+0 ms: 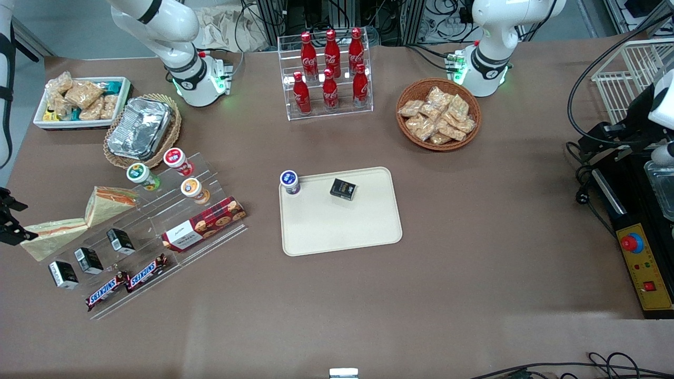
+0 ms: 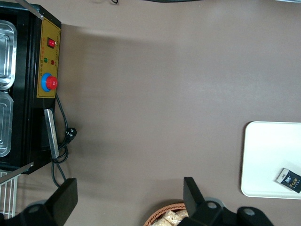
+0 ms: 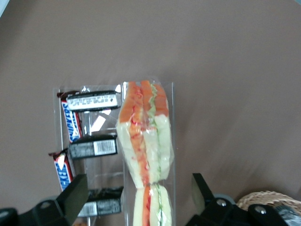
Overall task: Place sandwich on tray
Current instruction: 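Lower the right gripper and close it on the wrapped sandwich, then lift the sandwich and carry it with the right gripper over the cream tray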
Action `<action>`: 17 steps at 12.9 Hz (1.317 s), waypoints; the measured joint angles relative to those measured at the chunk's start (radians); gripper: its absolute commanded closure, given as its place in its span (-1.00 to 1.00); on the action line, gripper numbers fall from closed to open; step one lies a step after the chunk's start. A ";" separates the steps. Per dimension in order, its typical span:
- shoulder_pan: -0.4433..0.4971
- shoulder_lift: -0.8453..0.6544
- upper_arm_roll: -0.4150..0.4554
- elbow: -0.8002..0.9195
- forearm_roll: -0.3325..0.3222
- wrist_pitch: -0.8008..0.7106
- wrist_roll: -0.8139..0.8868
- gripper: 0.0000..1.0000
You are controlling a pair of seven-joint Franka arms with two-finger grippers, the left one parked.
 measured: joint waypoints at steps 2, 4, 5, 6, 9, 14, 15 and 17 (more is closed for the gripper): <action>0.000 0.021 -0.004 0.001 0.000 0.021 0.016 -0.96; 0.000 0.042 -0.008 0.001 -0.005 0.048 0.035 -0.96; 0.000 0.054 -0.010 0.001 -0.008 0.065 0.048 -0.96; 0.000 0.068 -0.012 0.001 -0.009 0.083 0.057 -0.96; 0.000 0.115 -0.018 0.000 -0.009 0.139 0.067 -0.45; 0.000 0.153 -0.029 -0.001 -0.017 0.162 0.068 0.91; 0.000 0.153 -0.030 -0.001 -0.017 0.162 0.068 0.93; -0.001 0.150 -0.030 0.002 -0.018 0.163 0.056 1.00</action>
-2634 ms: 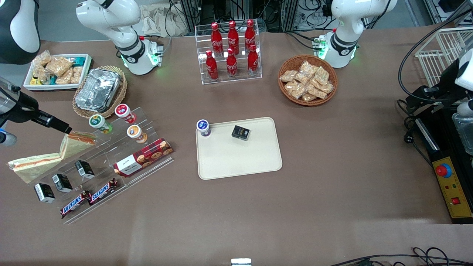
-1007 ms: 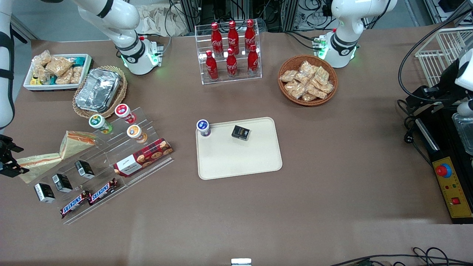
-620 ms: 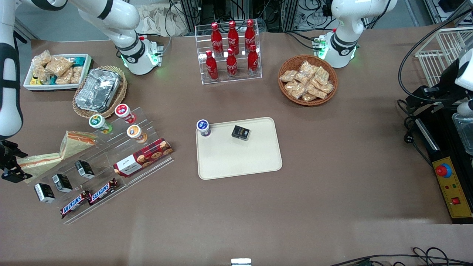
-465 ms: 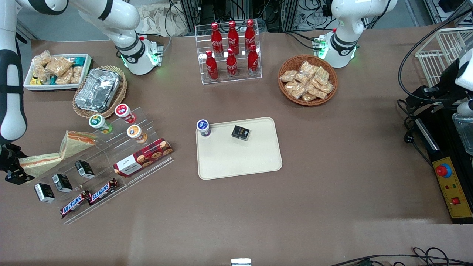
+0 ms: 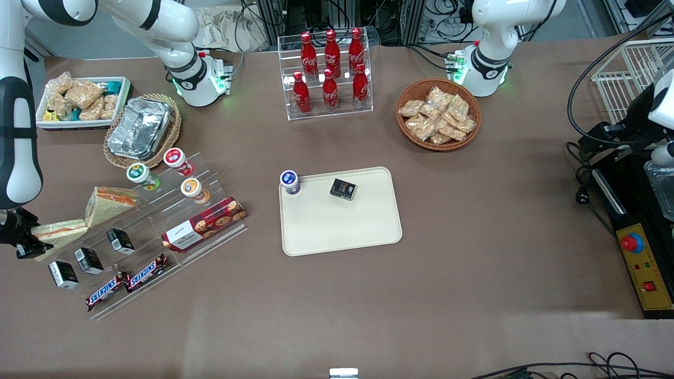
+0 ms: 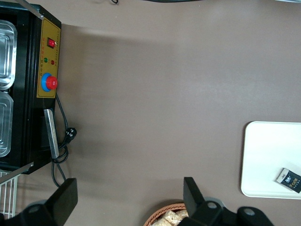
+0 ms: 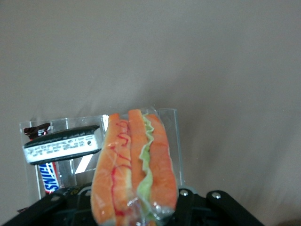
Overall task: Place sandwich on tray
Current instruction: 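Lift the sandwich and carry it with the right gripper over the cream tray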
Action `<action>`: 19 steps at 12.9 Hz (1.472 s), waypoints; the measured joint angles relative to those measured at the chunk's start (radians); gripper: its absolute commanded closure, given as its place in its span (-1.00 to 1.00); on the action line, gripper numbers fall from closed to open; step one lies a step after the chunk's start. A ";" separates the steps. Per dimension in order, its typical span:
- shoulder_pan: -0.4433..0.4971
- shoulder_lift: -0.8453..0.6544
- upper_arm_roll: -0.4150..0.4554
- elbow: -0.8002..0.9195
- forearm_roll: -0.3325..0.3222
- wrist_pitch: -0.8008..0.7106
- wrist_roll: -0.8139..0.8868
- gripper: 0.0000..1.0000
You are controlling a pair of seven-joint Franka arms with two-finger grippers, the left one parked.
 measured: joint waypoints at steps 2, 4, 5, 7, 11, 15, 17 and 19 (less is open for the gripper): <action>-0.009 -0.016 0.000 0.013 0.000 0.003 -0.052 1.00; -0.012 -0.057 0.002 0.030 0.000 -0.029 -0.109 1.00; -0.011 -0.082 0.007 0.037 0.001 -0.061 -0.144 1.00; -0.010 -0.126 0.032 0.070 0.009 -0.173 -0.232 1.00; 0.022 -0.154 0.128 0.199 0.010 -0.467 -0.449 1.00; 0.136 -0.171 0.144 0.223 0.066 -0.552 -0.543 1.00; 0.205 -0.190 0.147 0.228 0.129 -0.607 -0.522 1.00; 0.302 -0.198 0.149 0.240 0.134 -0.652 -0.523 1.00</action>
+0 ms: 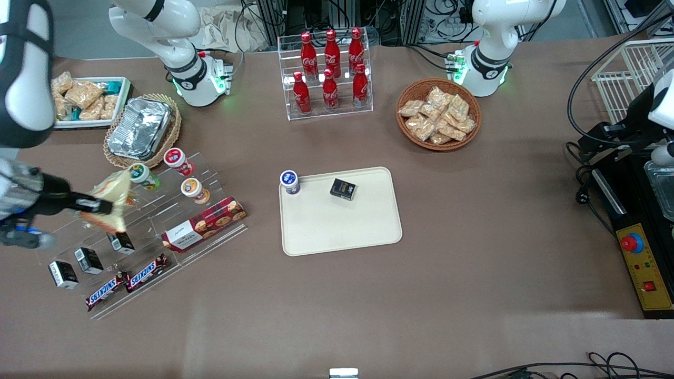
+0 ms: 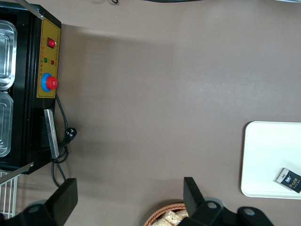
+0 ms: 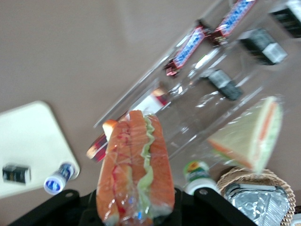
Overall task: Place sandwich on tray
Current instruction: 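Lift the sandwich and carry it with the right gripper over the cream tray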
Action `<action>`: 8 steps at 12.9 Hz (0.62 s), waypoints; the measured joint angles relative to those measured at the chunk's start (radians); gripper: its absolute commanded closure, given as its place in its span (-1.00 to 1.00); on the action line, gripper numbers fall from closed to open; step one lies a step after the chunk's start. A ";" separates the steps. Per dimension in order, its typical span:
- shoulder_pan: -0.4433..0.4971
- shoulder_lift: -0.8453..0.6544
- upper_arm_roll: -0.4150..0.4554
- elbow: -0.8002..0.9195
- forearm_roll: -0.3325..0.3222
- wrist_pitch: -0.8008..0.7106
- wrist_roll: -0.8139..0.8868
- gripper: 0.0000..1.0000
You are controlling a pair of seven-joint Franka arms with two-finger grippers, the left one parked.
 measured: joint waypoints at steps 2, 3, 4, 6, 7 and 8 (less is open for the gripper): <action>0.083 0.000 0.002 0.008 0.002 -0.008 -0.008 1.00; 0.122 0.000 0.002 0.008 0.005 -0.008 -0.008 1.00; 0.172 0.000 0.003 0.008 0.007 -0.004 -0.006 1.00; 0.302 0.001 0.003 0.009 0.009 0.044 0.013 1.00; 0.371 0.004 0.003 0.009 0.009 0.082 0.020 1.00; 0.435 0.012 0.004 0.007 0.009 0.125 0.026 1.00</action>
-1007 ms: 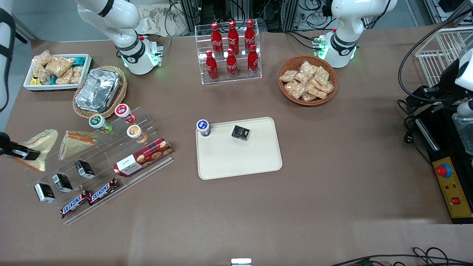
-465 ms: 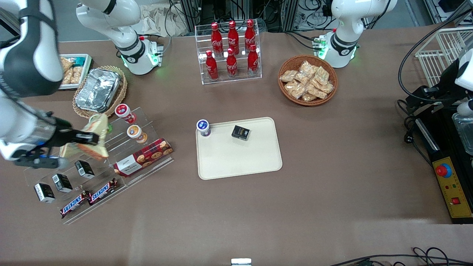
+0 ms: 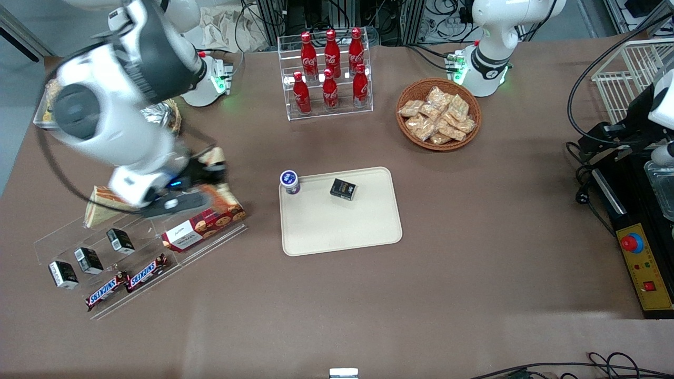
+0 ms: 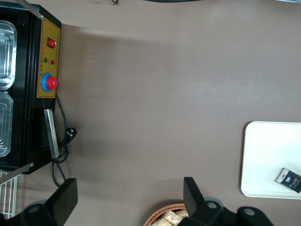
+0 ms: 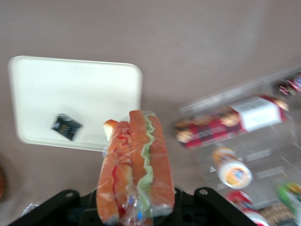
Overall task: Place sandwich on tray
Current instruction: 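Lift the sandwich and carry it with the right gripper over the cream tray, then lower the sandwich onto the tray beside the black box and open the right gripper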
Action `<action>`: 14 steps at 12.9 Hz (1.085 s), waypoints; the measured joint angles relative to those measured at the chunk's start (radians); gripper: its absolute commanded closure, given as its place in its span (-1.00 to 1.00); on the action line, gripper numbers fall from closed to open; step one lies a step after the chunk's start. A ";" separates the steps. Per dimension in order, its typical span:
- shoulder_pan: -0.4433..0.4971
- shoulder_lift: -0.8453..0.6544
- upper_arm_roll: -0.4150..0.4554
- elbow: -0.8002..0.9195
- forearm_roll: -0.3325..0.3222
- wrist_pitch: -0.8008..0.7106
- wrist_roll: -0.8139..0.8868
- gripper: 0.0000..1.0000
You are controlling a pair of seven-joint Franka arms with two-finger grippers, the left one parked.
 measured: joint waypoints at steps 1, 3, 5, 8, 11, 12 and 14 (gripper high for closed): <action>0.056 0.016 0.000 -0.003 0.000 0.049 0.005 1.00; 0.140 0.070 -0.001 -0.007 -0.009 0.162 0.004 1.00; 0.220 0.139 -0.001 -0.010 -0.086 0.258 0.003 1.00; 0.330 0.251 -0.003 -0.016 -0.156 0.417 0.003 1.00; 0.376 0.363 -0.004 -0.017 -0.188 0.594 -0.017 1.00; 0.383 0.393 -0.005 -0.017 -0.217 0.638 -0.025 1.00; 0.381 0.440 -0.010 -0.017 -0.275 0.721 -0.060 1.00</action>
